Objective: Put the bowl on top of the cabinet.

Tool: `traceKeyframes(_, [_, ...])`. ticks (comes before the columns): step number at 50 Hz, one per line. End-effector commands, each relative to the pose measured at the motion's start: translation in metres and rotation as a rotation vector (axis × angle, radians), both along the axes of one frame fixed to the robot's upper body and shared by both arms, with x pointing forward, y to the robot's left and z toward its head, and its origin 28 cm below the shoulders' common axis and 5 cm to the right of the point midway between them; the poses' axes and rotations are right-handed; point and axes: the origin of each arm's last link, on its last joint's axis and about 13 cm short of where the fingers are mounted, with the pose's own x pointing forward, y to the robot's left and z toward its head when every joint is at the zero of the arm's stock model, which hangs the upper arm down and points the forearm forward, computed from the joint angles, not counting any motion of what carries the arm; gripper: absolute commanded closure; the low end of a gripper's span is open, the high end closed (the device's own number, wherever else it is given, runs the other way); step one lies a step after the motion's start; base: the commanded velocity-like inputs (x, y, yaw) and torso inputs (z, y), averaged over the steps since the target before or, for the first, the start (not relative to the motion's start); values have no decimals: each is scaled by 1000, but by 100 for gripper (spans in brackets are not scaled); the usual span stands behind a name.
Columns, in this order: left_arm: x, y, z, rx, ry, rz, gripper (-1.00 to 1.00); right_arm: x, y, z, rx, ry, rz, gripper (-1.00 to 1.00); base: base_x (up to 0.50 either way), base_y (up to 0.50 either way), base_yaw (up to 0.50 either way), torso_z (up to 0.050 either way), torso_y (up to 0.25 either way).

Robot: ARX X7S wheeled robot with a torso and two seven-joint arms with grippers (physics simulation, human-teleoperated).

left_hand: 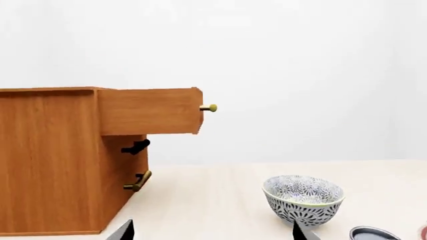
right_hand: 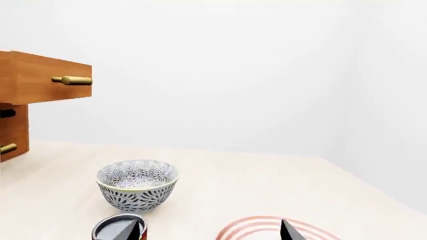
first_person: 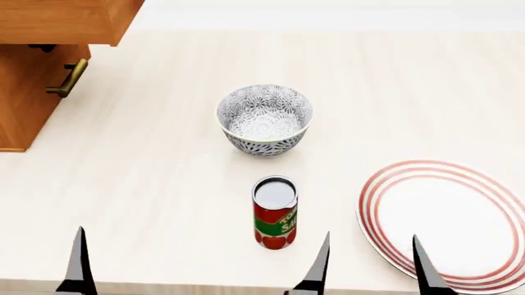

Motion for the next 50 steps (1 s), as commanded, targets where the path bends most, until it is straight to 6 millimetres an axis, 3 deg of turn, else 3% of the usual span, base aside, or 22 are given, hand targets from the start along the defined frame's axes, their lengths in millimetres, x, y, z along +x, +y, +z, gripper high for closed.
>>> traceKeyframes(1, [-17, 4, 43, 3, -120, 6, -100, -15, -2, 38, -32, -99, -17, -100, 0, 0, 0, 0, 0])
traceKeyframes(17, [-29, 7, 60, -12, -190, 9, -100, -27, -4, 66, -95, -151, -52, -100, 0, 0, 0, 0, 0])
traceKeyframes(28, [-33, 7, 66, -14, -204, 5, -100, -33, -4, 73, -89, -202, -34, -100, 0, 0, 0, 0, 0])
traceKeyframes(50, [-33, 7, 66, -16, -205, 2, -100, -33, -5, 74, -86, -200, -30, -100, 482, 0, 0, 0, 0])
